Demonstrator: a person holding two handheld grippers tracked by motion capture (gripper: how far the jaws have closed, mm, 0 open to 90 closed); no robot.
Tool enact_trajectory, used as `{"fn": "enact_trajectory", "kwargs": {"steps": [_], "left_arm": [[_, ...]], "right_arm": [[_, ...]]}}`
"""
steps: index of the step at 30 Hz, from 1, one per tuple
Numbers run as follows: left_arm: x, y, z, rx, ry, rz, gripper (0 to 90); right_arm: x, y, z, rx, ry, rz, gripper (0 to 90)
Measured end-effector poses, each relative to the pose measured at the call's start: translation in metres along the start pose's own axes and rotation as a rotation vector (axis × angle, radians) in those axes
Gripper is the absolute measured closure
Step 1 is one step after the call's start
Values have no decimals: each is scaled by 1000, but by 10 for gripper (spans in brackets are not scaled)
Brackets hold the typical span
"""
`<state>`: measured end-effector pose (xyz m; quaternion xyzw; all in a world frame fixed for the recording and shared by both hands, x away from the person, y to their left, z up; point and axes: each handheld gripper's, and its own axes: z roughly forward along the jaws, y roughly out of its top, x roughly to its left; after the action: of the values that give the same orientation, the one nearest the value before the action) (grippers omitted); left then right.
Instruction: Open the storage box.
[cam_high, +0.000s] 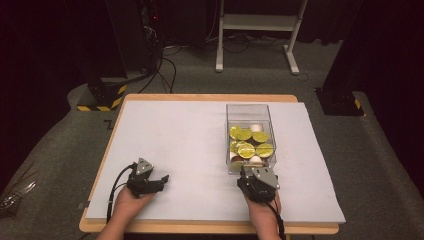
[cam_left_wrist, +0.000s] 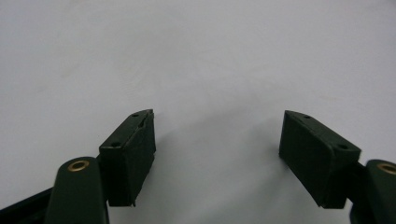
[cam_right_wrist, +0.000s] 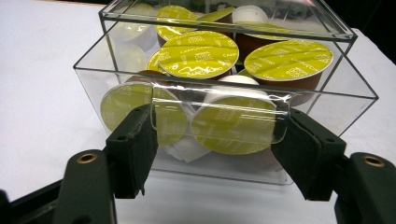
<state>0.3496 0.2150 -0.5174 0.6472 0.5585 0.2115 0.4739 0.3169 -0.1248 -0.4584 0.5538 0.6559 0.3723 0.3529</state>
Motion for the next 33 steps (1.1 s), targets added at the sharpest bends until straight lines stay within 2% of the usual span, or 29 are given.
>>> {"fn": "enact_trajectory", "kwargs": {"steps": [2, 6, 33], "left_arm": [[1, 0, 0, 5, 1, 10, 272], [0, 0, 0, -1, 1, -1, 272], [0, 0, 0, -1, 2, 0, 272]], "right_arm": [[0, -1, -2, 0, 0, 0, 320], [0, -3, -5, -1, 1, 1, 320], [2, -12, -17, -6, 5, 3, 320]]}}
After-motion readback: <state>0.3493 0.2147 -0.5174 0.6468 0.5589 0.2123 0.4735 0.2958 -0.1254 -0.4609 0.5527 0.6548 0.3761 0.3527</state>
